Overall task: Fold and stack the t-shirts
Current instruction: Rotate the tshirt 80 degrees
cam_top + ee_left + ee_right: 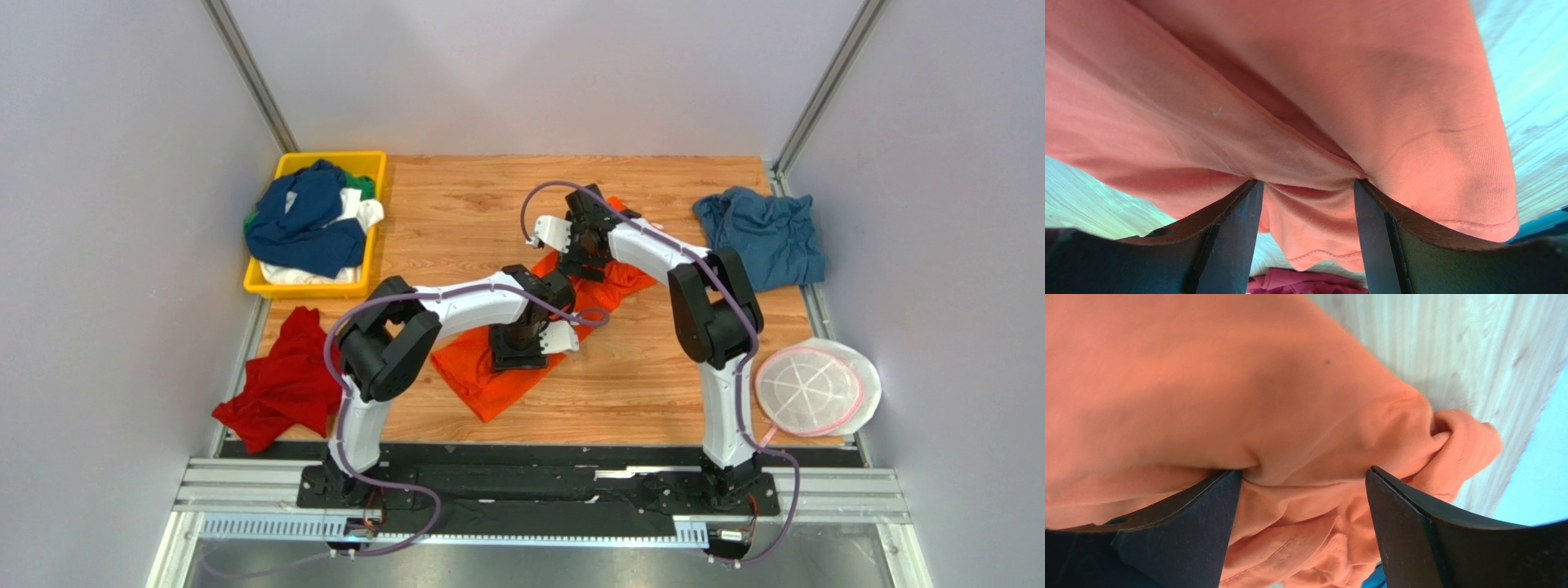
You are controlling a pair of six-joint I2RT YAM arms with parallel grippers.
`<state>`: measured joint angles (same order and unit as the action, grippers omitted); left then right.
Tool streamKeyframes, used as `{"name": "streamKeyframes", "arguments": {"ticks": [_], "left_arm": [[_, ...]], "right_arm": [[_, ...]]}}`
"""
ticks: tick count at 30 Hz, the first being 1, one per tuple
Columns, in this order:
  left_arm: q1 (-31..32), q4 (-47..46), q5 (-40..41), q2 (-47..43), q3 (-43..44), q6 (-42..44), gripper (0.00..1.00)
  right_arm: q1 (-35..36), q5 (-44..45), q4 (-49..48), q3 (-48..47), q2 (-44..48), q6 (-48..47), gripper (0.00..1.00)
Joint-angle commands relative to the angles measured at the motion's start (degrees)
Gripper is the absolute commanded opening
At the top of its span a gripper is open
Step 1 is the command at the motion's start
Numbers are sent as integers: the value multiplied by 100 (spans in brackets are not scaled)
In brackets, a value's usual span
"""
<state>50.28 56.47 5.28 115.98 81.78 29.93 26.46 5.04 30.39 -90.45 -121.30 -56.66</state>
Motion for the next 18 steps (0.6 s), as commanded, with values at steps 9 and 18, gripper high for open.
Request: {"name": "streamKeyframes", "arguments": {"ticks": [9, 18], "left_arm": [[228, -22, -36, 144, 417, 276, 66], [228, -57, 0, 767, 1286, 364, 66]], "right_arm": [[-18, 50, -323, -1069, -948, -240, 80], [43, 24, -350, -1457, -1274, -424, 80]]}}
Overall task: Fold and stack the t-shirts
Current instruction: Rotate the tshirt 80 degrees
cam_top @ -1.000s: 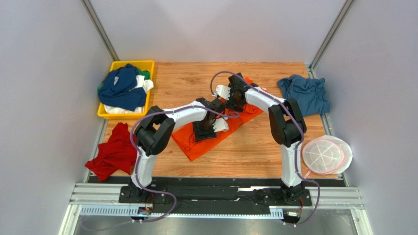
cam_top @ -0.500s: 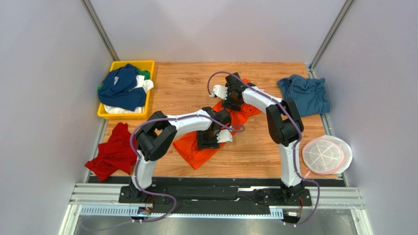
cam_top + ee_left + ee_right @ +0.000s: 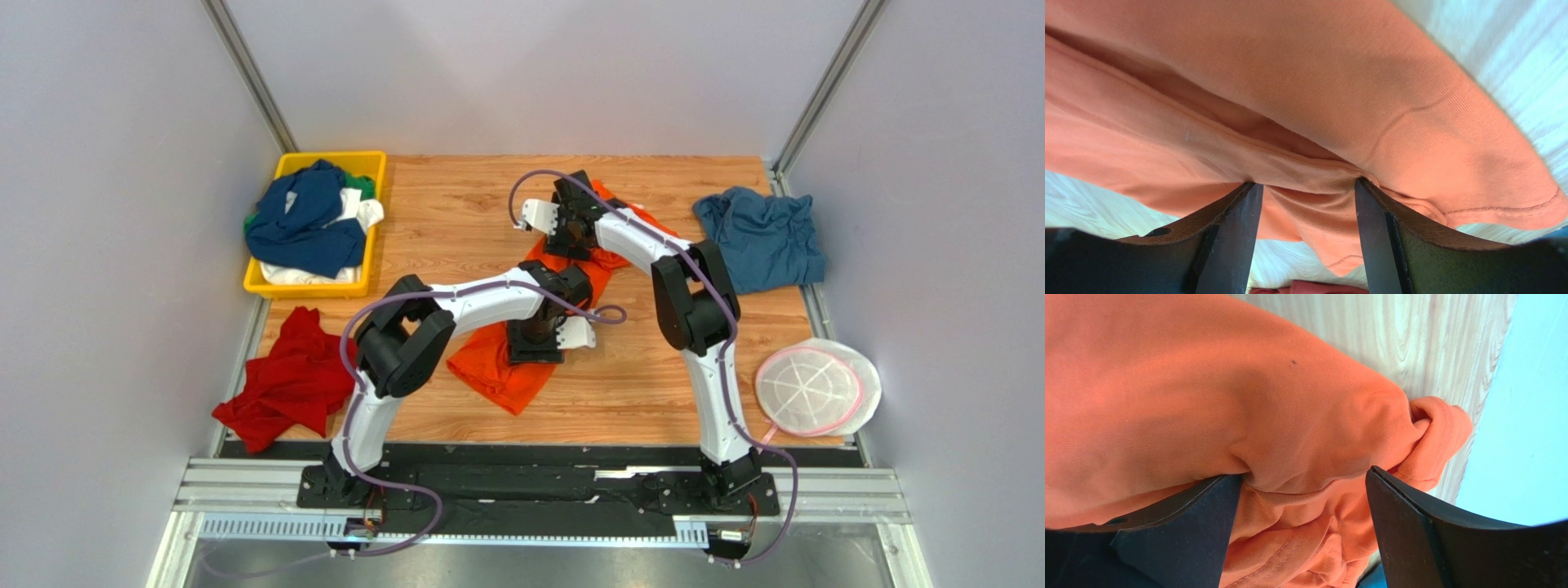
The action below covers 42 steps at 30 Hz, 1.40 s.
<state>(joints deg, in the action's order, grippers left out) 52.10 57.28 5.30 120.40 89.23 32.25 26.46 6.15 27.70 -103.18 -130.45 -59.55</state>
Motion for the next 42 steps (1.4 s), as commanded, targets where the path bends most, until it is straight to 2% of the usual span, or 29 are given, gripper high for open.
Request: {"name": "streamKeyframes", "arguments": {"ticks": [1, 5, 10, 25, 42], "left_arm": [[46, -129, -29, 370, 638, 132, 66], [46, -24, -152, 590, 1122, 132, 66], [46, -6, -161, 739, 1325, 176, 66], [72, -111, -345, 124, 104, 124, 66], [407, 117, -627, 159, 437, 405, 66]], "right_arm": [[44, -88, -90, -264, -384, -145, 80], [88, -79, -169, -335, -463, -189, 80], [114, -132, -344, -431, -516, -189, 80], [334, -159, -775, -475, -665, -417, 81], [369, 61, -1671, -581, -964, -839, 82]]}}
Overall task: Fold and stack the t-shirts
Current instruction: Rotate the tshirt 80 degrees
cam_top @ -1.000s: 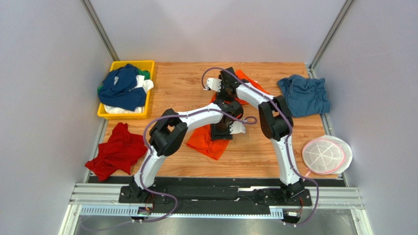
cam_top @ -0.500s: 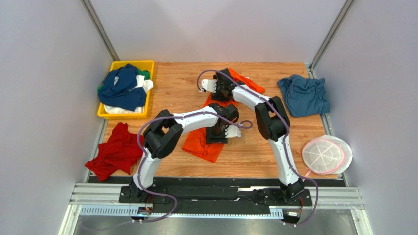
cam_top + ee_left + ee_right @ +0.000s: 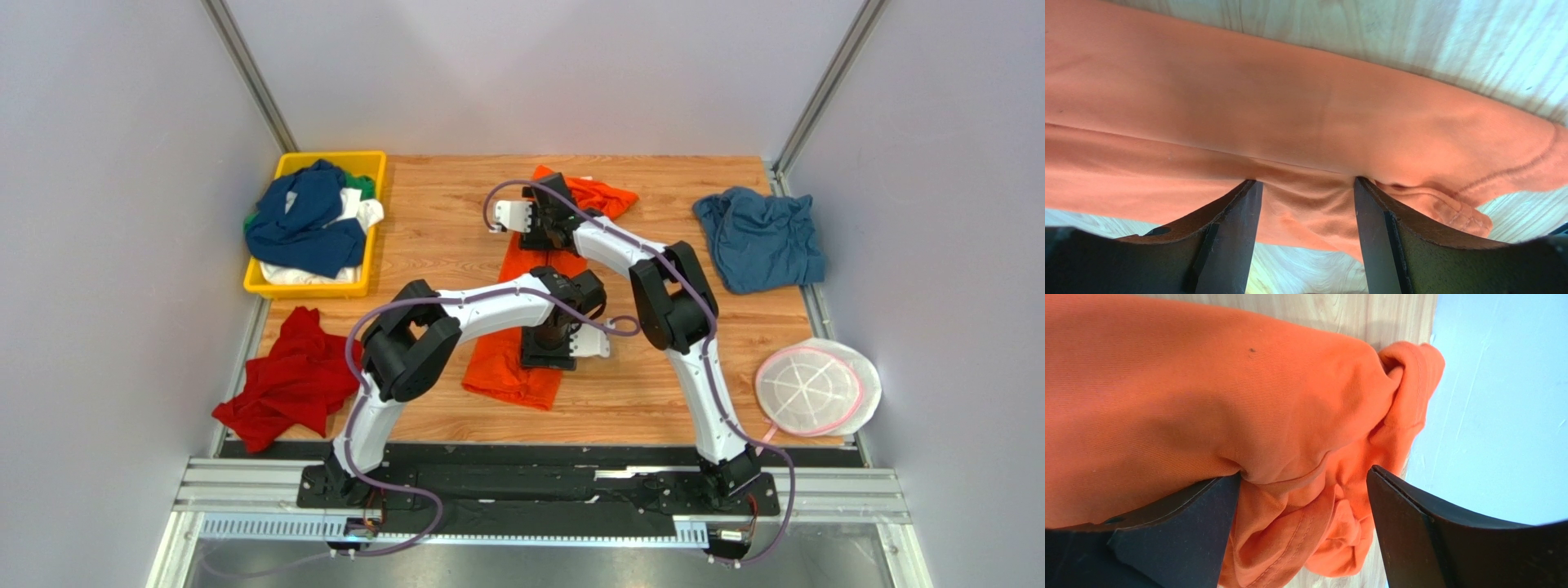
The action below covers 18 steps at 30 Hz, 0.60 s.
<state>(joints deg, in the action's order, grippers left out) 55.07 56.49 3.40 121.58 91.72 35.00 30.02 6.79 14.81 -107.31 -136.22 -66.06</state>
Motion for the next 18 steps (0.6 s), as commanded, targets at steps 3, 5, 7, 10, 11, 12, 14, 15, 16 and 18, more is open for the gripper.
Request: {"name": "streamKeyframes", "arguments": {"ticks": [3, 5, 7, 10, 11, 12, 14, 15, 16, 18], "left_arm": [[136, 205, -410, 103, 249, 156, 66], [136, 196, -410, 138, 320, 191, 66], [136, 187, -436, 173, 425, 209, 66], [145, 196, -472, 234, 504, 226, 66], [145, 187, -454, 235, 513, 226, 66], [145, 196, -437, 235, 513, 235, 66], [145, 187, -410, 200, 496, 235, 66], [145, 152, -384, 182, 470, 235, 66], [145, 134, -375, 156, 461, 235, 66], [145, 82, -357, 129, 443, 217, 66]], "right_arm": [[13, 7, -452, -316, -492, -223, 82], [21, 33, -531, -378, -545, -284, 82], [13, 68, -619, -458, -642, -346, 82], [4, 121, -795, -519, -721, -512, 82], [4, 147, -830, -519, -739, -582, 82], [-5, 156, -839, -519, -756, -592, 82], [4, 148, -839, -511, -713, -583, 82], [4, 130, -839, -484, -695, -574, 82], [4, 121, -848, -441, -669, -574, 82], [4, 112, -848, -396, -572, -505, 82]]}}
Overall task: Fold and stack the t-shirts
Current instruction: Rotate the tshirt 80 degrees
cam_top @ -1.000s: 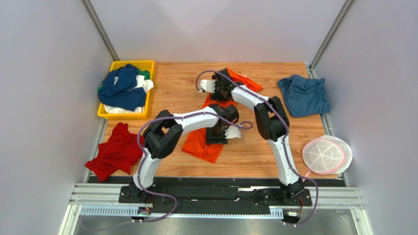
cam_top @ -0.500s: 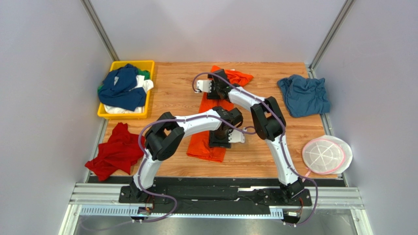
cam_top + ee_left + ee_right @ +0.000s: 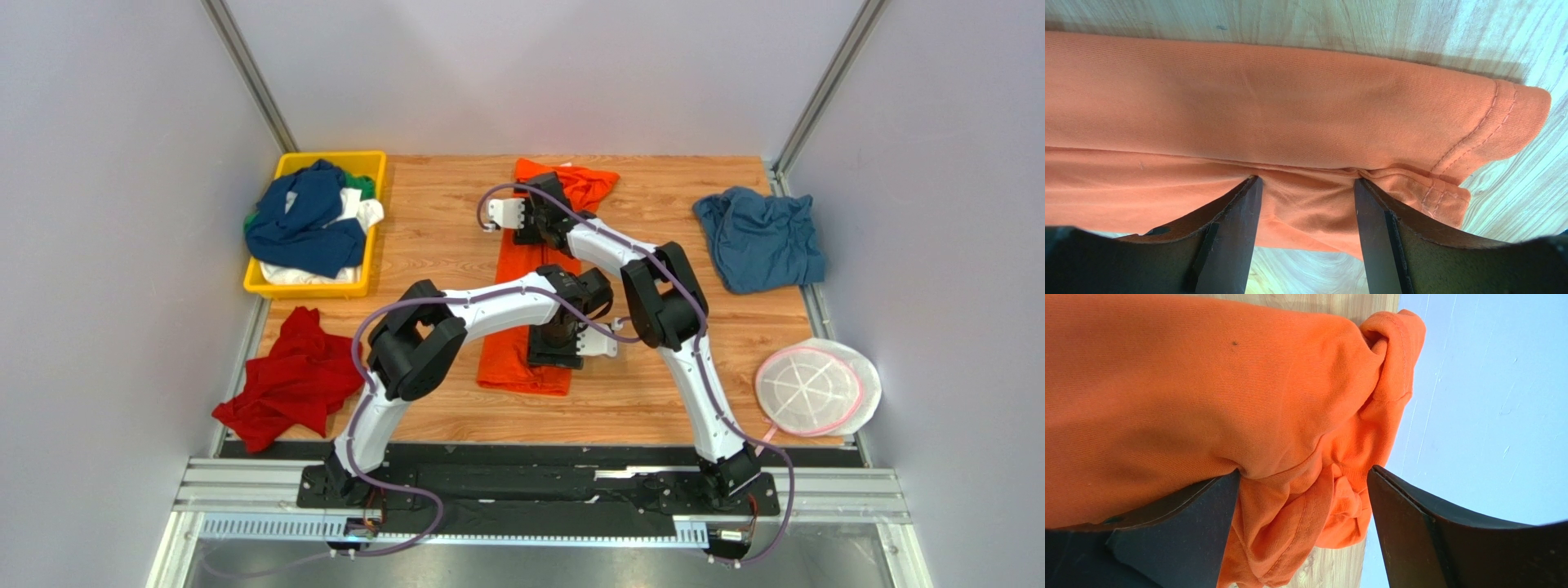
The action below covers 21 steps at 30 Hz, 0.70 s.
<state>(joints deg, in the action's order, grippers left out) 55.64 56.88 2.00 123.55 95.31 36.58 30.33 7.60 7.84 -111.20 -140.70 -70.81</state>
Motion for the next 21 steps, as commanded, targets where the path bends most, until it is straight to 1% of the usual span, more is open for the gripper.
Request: {"name": "streamKeyframes", "arguments": {"ticks": [1, 2, 3, 7, 9, 15, 21], "left_arm": [[88, 34, -218, -94, 76, 43, 66], [88, 16, -218, -120, 67, 42, 66], [88, -45, -44, -146, 32, 16, 66], [88, -213, -7, -374, -91, -80, 66], [88, -257, 28, -542, -135, -133, 66], [88, -239, 55, -928, -249, -204, 66], [88, -265, 151, -1324, -390, -239, 66]], "right_arm": [[-27, 31, -151, 62, -89, -21, 82], [-27, 31, -151, 107, -10, -21, 82], [-27, 23, -151, 159, 43, -4, 82], [-35, -21, -107, 432, 359, 93, 82], [-36, -91, 42, 625, 709, 277, 82], [-27, -285, 473, 1003, 1351, 795, 82], [-27, -259, 640, 1390, 1853, 1033, 83]]}}
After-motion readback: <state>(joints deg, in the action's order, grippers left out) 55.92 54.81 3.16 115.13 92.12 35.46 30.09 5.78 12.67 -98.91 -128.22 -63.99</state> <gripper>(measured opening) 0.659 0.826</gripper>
